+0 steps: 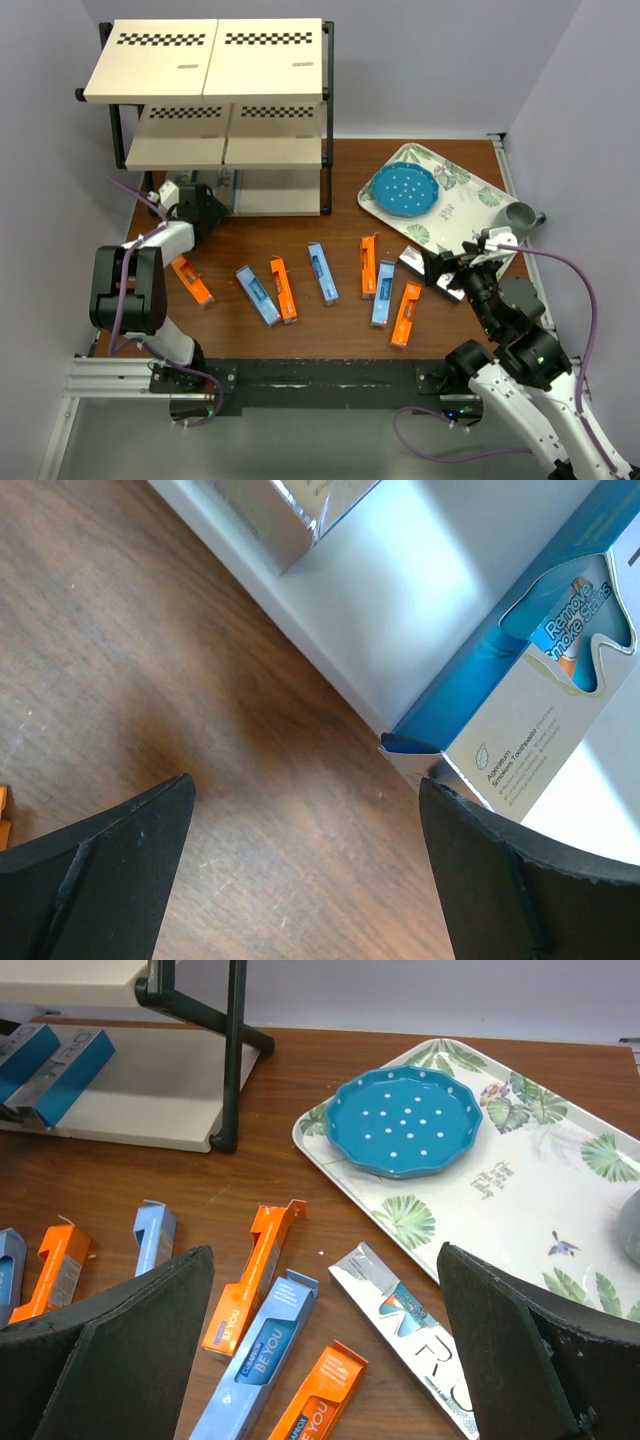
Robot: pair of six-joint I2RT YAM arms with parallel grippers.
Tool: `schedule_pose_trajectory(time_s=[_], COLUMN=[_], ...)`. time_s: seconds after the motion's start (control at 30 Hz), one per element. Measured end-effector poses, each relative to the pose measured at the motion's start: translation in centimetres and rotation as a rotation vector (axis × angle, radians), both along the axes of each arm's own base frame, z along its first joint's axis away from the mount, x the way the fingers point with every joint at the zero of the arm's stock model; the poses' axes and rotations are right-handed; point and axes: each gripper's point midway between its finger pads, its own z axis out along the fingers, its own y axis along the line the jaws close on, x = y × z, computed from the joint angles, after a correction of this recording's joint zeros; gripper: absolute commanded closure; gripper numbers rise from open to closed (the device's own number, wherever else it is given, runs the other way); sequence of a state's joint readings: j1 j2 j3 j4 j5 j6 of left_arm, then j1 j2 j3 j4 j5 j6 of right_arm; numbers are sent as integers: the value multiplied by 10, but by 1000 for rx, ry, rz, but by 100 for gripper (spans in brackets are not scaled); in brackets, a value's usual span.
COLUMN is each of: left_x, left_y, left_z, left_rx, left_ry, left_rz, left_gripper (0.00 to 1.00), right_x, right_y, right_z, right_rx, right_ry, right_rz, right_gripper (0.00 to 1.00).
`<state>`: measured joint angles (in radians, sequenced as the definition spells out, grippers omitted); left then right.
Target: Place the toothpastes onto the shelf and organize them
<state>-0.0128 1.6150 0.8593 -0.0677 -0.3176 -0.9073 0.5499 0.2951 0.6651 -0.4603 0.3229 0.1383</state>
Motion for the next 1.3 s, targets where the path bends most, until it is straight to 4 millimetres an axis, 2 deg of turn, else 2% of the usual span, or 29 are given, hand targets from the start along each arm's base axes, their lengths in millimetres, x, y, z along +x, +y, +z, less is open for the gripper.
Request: schedule_pose_trajectory(time_s=[0.3, 0.77, 1.1, 1.2, 1.3], left_x=[10, 12, 16, 11, -2], left_y=[0, -2, -4, -6, -9], left_z=[-1, -5, -2, 0, 9], left_rx=[-7, -14, -25, -34, -45], left_ry=[-2, 7, -5, -11, -32], left_rz=[0, -7, -16, -24, -41], left_gripper=[1, 0, 0, 0, 0], right_x=[0, 2, 3, 4, 6], right_y=[0, 1, 2, 4, 9], right_z=[-1, -5, -6, -9, -14], right_rx=[-2, -13, -15, -18, -10], right_ry=[3, 21, 26, 39, 69], right_rz=[0, 0, 1, 7, 17], right_gripper=[1, 1, 1, 1, 1])
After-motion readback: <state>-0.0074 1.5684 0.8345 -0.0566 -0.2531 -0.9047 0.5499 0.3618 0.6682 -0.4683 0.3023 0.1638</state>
